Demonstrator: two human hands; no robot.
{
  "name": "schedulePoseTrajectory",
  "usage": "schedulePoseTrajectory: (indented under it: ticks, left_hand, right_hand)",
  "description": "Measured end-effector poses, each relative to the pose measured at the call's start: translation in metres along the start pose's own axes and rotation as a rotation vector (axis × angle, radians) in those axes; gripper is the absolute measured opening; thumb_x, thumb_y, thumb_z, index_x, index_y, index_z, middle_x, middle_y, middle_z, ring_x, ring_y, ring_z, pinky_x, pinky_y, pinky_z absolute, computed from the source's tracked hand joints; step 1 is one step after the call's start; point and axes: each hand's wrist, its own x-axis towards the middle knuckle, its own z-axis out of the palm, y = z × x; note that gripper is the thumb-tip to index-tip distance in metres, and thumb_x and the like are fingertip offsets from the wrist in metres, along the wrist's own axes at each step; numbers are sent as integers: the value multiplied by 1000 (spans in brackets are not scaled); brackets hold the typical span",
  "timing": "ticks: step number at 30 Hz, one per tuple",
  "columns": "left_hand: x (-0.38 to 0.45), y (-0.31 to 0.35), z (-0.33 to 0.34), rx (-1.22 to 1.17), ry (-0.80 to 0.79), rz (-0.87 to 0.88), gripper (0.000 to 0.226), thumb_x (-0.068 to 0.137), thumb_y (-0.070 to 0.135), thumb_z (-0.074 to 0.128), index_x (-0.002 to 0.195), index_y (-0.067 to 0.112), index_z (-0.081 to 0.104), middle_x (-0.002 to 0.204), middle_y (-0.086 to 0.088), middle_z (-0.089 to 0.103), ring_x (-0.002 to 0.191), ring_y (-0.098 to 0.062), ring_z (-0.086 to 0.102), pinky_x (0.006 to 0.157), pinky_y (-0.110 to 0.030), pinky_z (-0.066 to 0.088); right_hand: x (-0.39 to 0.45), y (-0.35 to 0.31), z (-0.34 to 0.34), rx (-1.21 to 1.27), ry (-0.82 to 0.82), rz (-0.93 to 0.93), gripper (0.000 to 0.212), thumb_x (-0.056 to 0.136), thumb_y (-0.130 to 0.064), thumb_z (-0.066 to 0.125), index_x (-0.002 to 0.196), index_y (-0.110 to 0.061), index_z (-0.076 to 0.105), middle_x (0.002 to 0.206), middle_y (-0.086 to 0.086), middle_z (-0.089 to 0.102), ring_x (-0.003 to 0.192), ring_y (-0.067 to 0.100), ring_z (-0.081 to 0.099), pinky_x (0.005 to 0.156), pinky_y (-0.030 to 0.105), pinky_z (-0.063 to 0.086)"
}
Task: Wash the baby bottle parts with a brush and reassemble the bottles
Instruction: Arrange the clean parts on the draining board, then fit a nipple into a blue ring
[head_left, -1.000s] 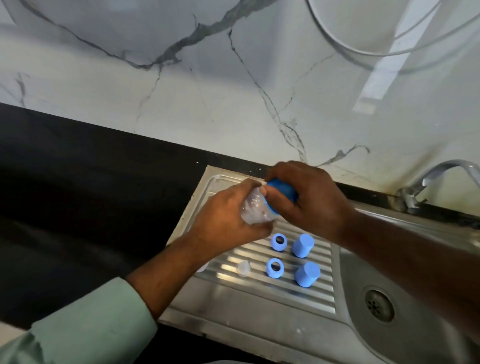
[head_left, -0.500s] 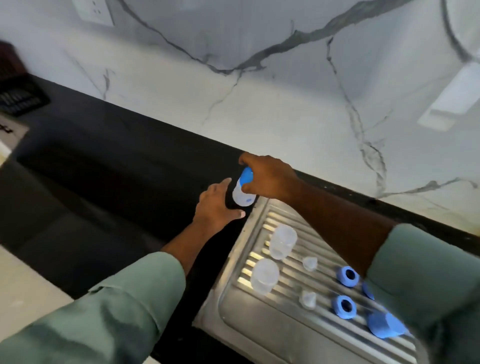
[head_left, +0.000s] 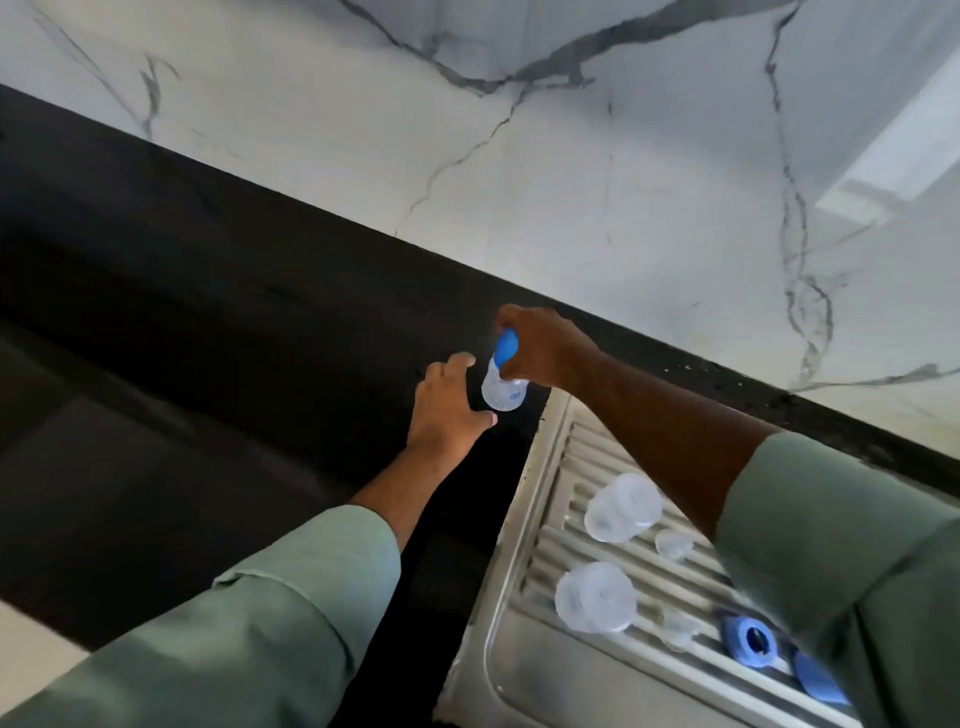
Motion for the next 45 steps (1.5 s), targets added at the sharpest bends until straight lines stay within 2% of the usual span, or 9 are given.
schedulePoseTrajectory:
  ticks: [9,13,19,24,31,37,39,43,45]
  left_hand:
    - [-27,31,-25,258,36,-35,107,73,32,83,155,26,14,147,-11,36,136,-31,34,109,-41,33]
    - [-71,84,-36,276,251,168,82,78,29,79,147,27,35,141,-6,40,129,-26,39,105,-33,34]
    - [-161,186,37,138,29,548,54,86,19,70,136,24,52,133,-6,47,122,-23,47,103,-35,40]
    - [-172,186,124,384,-310,349,50,94,19,58,142,24,43,142,-7,41,125,-27,51,102,-35,42]
    - [-148,167,176,623,-283,130,36,95,17,57,131,16,51,136,-10,50,124,-29,54,97,-39,47]
    - [-142,160,186,531,-227,90,24,97,19,55,120,14,59,127,-10,60,116,-28,58,93,-34,46]
    - [-145,177,177,304,-69,184,27,98,19,56,124,13,62,125,-11,63,113,-28,60,93,-33,46]
    - [-160,244,135,-128,436,820,29,96,15,59,123,6,64,112,-11,67,101,-18,62,84,-23,50]
    - [-155,260,131,52,342,860,26,98,15,54,120,7,64,112,-10,66,103,-19,61,84,-23,48]
  right_hand:
    - [-33,8,-19,180,40,-5,98,67,-38,83,147,-25,27,146,9,40,130,26,43,102,38,39]
    - [-83,43,-52,270,180,48,76,67,-41,83,133,-24,51,132,3,56,118,21,54,97,35,46]
    - [-188,143,-70,172,151,185,36,75,-23,79,108,-14,68,111,3,67,104,20,62,92,34,48]
    - [-239,200,-40,5,3,227,35,79,-27,74,113,-22,65,118,-1,63,111,19,56,94,34,45]
    - [-252,207,8,-395,-305,173,54,79,-42,68,129,-32,50,128,-2,57,124,23,47,109,54,12]
    - [-244,206,28,-557,-377,108,48,81,-39,70,123,-25,53,122,-5,61,114,23,57,109,60,5]
    - [-245,207,25,-499,-328,96,40,85,-35,65,122,-26,53,123,-5,60,116,20,56,110,59,5]
    - [-255,219,-6,-317,-104,214,34,88,-32,54,122,-31,54,121,1,59,110,23,59,111,53,11]
    - [-262,233,-29,-285,46,283,31,87,-30,54,117,-32,56,121,1,60,110,22,59,107,48,20]
